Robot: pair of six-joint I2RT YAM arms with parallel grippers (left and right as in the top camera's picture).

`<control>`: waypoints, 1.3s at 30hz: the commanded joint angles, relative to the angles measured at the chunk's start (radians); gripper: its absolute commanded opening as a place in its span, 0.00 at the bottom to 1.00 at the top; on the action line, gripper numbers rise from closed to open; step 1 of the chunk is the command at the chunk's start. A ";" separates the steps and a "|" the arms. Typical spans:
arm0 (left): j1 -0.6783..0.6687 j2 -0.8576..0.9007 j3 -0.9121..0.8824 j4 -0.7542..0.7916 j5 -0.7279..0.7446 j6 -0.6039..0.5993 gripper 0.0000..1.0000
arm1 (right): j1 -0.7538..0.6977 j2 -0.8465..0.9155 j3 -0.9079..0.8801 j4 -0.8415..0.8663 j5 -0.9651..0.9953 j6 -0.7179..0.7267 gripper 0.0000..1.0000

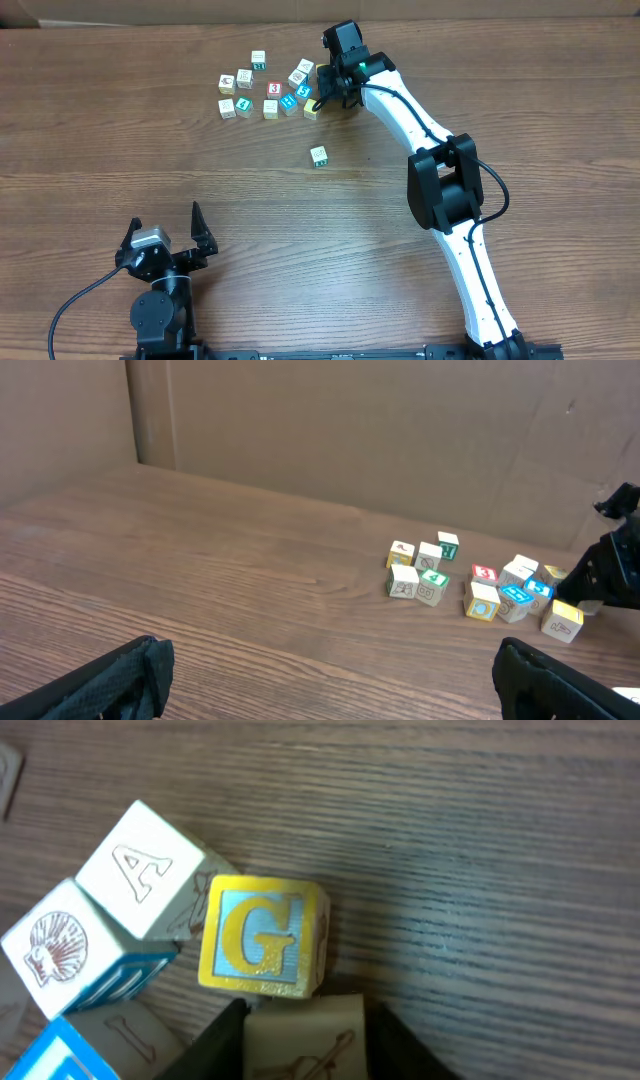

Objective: Form a circle

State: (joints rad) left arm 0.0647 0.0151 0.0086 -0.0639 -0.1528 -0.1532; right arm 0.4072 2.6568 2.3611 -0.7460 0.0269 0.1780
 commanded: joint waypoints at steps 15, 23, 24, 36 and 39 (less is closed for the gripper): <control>-0.013 -0.010 -0.004 0.000 0.008 0.019 1.00 | 0.016 -0.184 0.043 -0.129 -0.082 -0.030 0.22; -0.013 -0.010 -0.004 0.000 0.008 0.019 0.99 | 0.076 -0.188 0.029 -0.270 -0.317 -0.005 0.17; -0.013 -0.010 -0.004 0.000 0.008 0.019 1.00 | 0.087 -0.188 0.027 -0.279 -0.317 0.010 0.17; -0.013 -0.010 -0.004 0.000 0.008 0.019 1.00 | 0.222 -0.186 -0.101 -0.138 -0.131 0.043 0.17; -0.013 -0.010 -0.004 0.000 0.008 0.019 1.00 | 0.224 -0.186 -0.146 -0.102 -0.130 0.060 0.17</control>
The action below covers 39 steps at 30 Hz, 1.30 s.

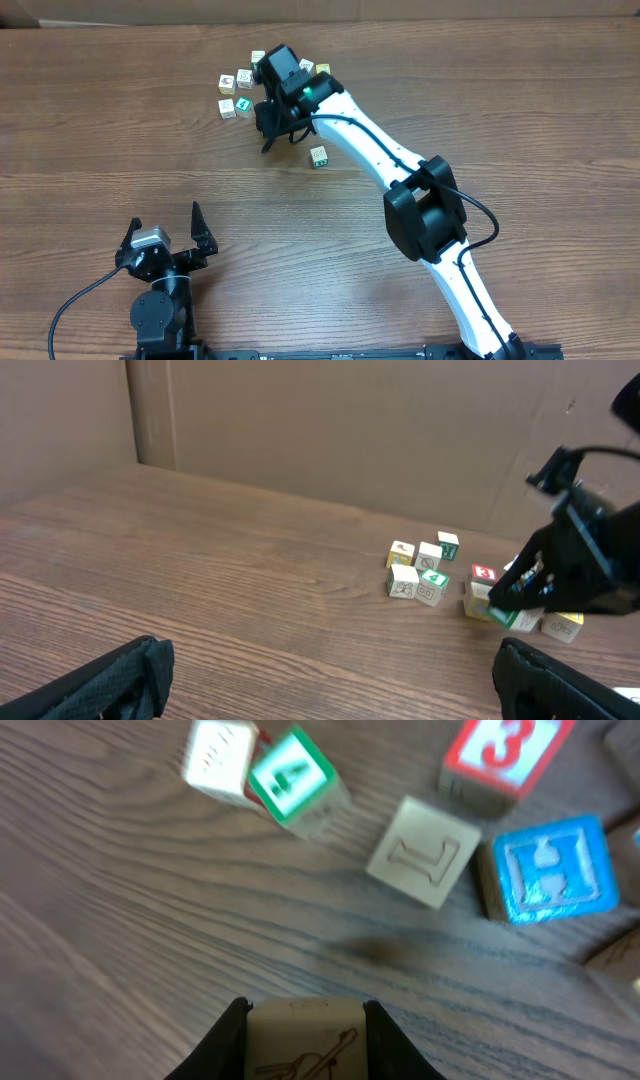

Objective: Form a circle

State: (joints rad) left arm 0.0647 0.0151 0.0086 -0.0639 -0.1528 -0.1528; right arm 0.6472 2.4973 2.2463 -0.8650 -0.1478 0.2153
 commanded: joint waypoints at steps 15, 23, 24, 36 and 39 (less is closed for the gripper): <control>-0.013 -0.010 -0.004 0.000 0.008 0.019 1.00 | -0.154 -0.027 -0.103 0.158 0.102 0.026 0.17; -0.013 -0.010 -0.004 0.000 0.008 0.019 1.00 | -0.184 -0.045 -0.043 0.156 0.050 0.016 0.18; -0.013 -0.010 -0.004 0.000 0.008 0.019 0.99 | -0.184 -0.055 -0.029 0.140 0.050 0.015 0.18; -0.013 -0.010 -0.004 0.000 0.008 0.019 0.99 | -0.204 -0.333 0.064 -0.227 0.061 0.012 0.18; -0.013 -0.010 -0.004 0.000 0.008 0.019 0.99 | -0.216 -0.379 0.064 -0.329 0.061 0.012 0.18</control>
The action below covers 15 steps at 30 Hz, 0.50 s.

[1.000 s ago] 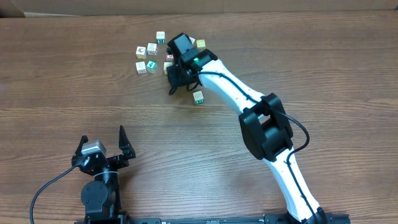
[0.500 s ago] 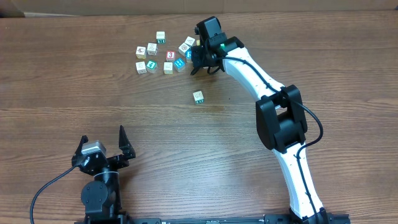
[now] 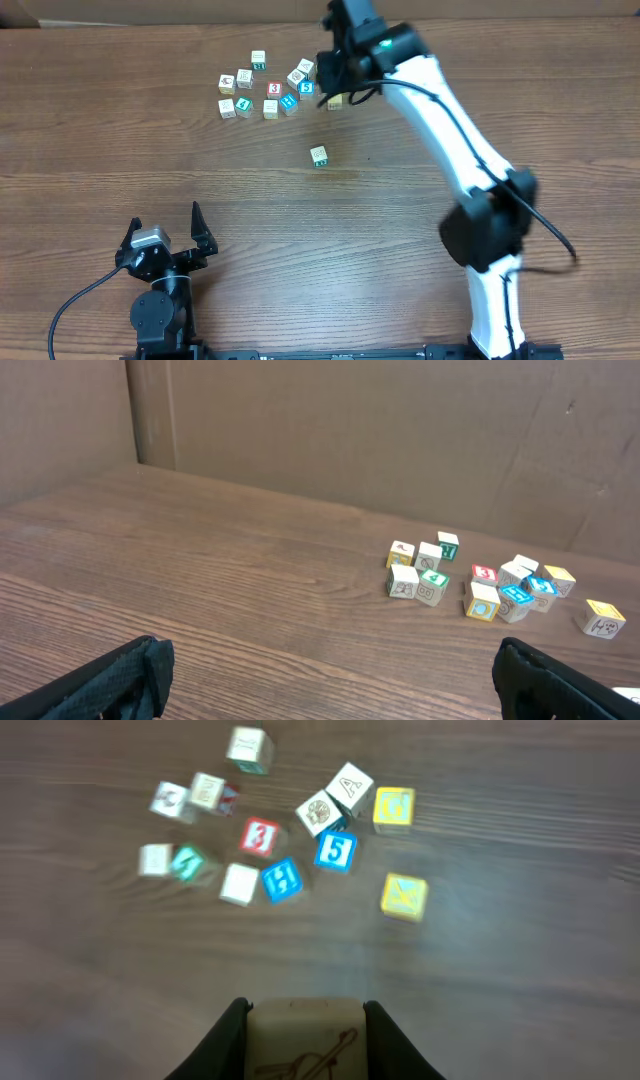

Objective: Form a circle

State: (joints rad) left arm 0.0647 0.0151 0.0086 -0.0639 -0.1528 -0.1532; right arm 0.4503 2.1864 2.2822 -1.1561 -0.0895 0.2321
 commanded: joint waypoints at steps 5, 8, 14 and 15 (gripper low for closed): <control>-0.013 -0.010 -0.004 0.000 0.008 0.019 1.00 | -0.020 -0.073 0.025 -0.192 0.003 -0.033 0.18; -0.013 -0.010 -0.004 0.000 0.008 0.019 0.99 | -0.020 -0.070 -0.001 -0.256 0.003 -0.051 0.18; -0.013 -0.010 -0.004 0.000 0.008 0.019 1.00 | -0.019 -0.069 -0.126 -0.264 0.002 -0.051 0.18; -0.013 -0.010 -0.004 0.000 0.008 0.019 1.00 | -0.019 -0.069 -0.154 -0.259 0.003 -0.051 0.18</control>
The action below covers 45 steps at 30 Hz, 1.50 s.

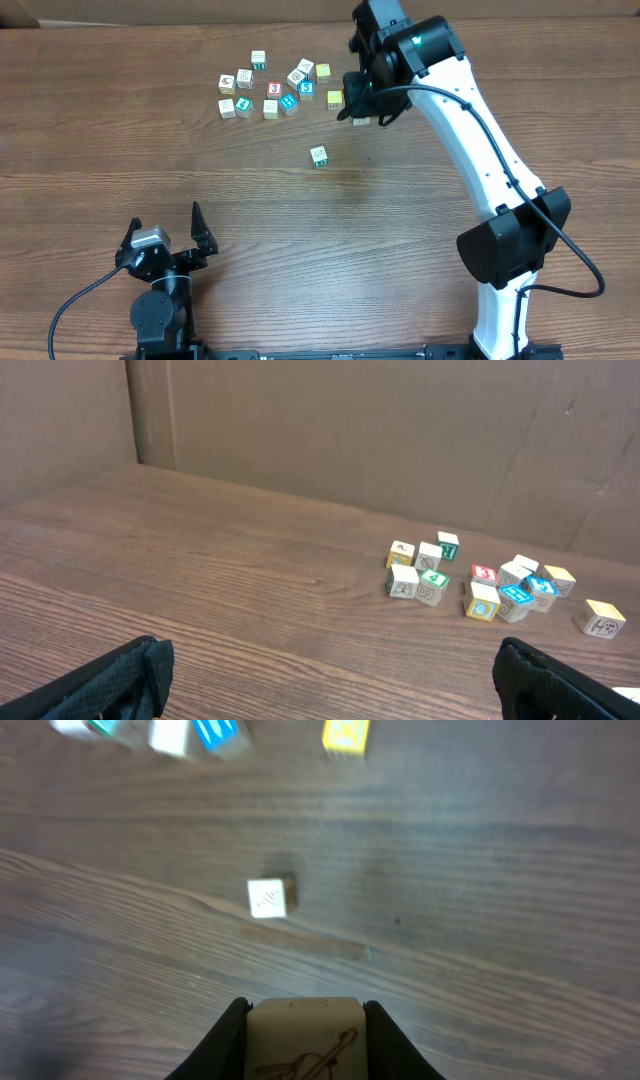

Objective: Form a circle

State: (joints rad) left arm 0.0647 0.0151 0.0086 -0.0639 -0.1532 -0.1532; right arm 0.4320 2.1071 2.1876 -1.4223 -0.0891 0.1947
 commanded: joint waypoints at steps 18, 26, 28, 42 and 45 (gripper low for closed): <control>-0.013 -0.010 -0.004 0.000 0.008 0.019 1.00 | 0.000 0.010 -0.573 0.520 0.001 -0.142 0.18; -0.013 -0.010 -0.004 0.000 0.008 0.019 1.00 | 0.000 0.011 -0.617 0.585 -0.051 -0.144 0.18; -0.013 -0.010 -0.004 0.000 0.008 0.019 1.00 | 0.000 0.011 -0.617 0.592 -0.059 -0.144 0.18; -0.013 -0.010 -0.004 0.000 0.008 0.019 1.00 | 0.000 0.014 -0.618 0.608 -0.062 -0.144 0.22; -0.013 -0.010 -0.004 0.000 0.008 0.019 0.99 | 0.000 0.014 -0.618 0.608 -0.063 -0.144 0.22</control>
State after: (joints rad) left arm 0.0647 0.0151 0.0086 -0.0639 -0.1528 -0.1532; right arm 0.4316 2.1090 1.5768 -0.8215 -0.1425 0.0555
